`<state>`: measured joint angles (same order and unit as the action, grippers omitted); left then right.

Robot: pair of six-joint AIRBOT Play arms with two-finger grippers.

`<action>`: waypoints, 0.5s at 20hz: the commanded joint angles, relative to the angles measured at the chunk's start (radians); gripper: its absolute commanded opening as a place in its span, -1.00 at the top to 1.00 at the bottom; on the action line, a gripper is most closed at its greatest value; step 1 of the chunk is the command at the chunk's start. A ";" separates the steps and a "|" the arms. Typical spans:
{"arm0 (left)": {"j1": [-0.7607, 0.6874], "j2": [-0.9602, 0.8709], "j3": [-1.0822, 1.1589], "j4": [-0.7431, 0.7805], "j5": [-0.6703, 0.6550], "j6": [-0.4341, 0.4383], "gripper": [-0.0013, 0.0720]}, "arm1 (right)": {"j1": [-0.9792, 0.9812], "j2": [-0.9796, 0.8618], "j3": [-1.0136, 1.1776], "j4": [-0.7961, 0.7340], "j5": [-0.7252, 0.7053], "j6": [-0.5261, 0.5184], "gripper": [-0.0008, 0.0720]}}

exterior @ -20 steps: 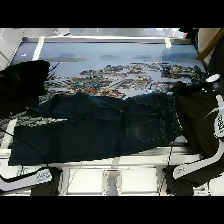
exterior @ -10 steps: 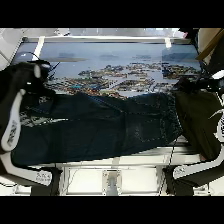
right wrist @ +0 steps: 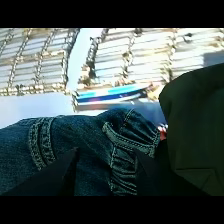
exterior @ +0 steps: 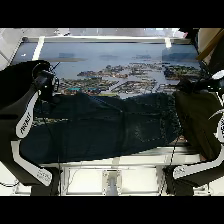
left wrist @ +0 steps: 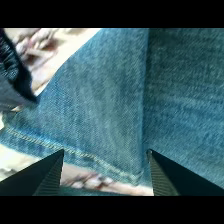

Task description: Fold the clothes and pants, and hang the long-sleeved shirts on hangers.

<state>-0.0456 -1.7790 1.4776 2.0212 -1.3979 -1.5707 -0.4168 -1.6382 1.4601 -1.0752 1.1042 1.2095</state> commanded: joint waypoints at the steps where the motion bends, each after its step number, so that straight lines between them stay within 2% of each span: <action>1: -0.002 -0.007 0.000 -0.051 0.039 -0.013 -0.69 | 0.000 0.000 0.001 -0.001 0.000 -0.002 -0.11; 3: 0.000 -0.008 0.000 -0.020 0.064 -0.040 -0.68 | 0.000 0.000 0.001 -0.001 0.001 -0.002 -0.11; 4: 0.003 -0.010 0.000 0.010 0.070 -0.065 -0.63 | 0.000 0.000 0.001 -0.001 0.002 -0.002 -0.11; 5: 0.010 -0.014 0.000 0.025 0.070 -0.068 -0.50 | 0.000 0.000 0.001 -0.001 0.002 -0.002 -0.11; 7: 0.030 -0.022 0.000 0.024 0.070 -0.069 -0.47 | 0.000 0.000 0.001 -0.001 0.002 -0.003 -0.11; 9: 0.048 -0.026 0.000 0.025 0.082 -0.069 0.00 | 0.000 0.000 0.001 -0.001 0.000 -0.003 -0.11; 10: 0.058 -0.026 0.000 0.025 0.097 -0.069 0.33 | 0.000 0.000 0.001 -0.001 -0.001 -0.003 -0.10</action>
<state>-0.0105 -1.8004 1.4780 2.0354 -1.3308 -1.6295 -0.4168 -1.6382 1.4601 -1.0763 1.1049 1.2068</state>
